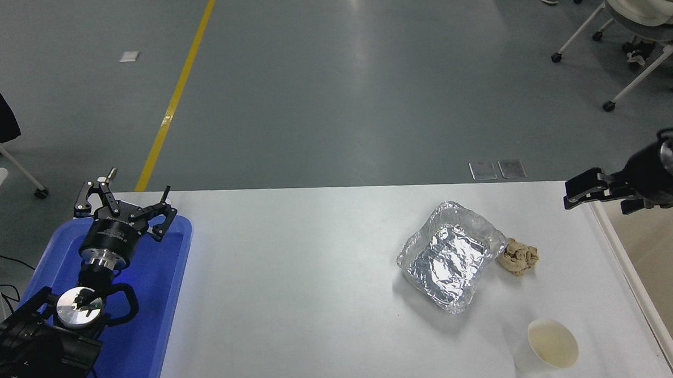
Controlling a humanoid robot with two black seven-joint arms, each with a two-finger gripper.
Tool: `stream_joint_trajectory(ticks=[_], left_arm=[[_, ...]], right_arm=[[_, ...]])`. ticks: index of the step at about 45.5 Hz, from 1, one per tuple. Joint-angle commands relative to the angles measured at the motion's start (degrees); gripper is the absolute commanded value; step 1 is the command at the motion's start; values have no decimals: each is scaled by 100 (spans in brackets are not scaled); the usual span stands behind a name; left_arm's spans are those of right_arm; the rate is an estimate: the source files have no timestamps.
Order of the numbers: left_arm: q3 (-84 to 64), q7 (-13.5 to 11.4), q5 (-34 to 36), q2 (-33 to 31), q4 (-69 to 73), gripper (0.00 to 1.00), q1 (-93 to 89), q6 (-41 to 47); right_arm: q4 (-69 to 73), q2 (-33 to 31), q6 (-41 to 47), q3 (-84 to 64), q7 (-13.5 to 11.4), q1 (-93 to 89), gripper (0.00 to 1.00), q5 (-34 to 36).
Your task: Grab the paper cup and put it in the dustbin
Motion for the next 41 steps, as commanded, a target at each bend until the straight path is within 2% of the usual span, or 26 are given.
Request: stream_joint_trajectory(ticks=[1, 25, 41], left_arm=[[1, -1, -2, 1, 4, 100, -1, 1], [-7, -1, -3, 1, 4, 100, -1, 1], [-7, -1, -3, 1, 4, 100, -1, 1]], right_arm=[[886, -150, 198, -189, 1, 239, 100, -449], [807, -194, 31, -92, -8, -472, 100, -722], [254, -194, -715, 435, 1, -1914, 100, -801]])
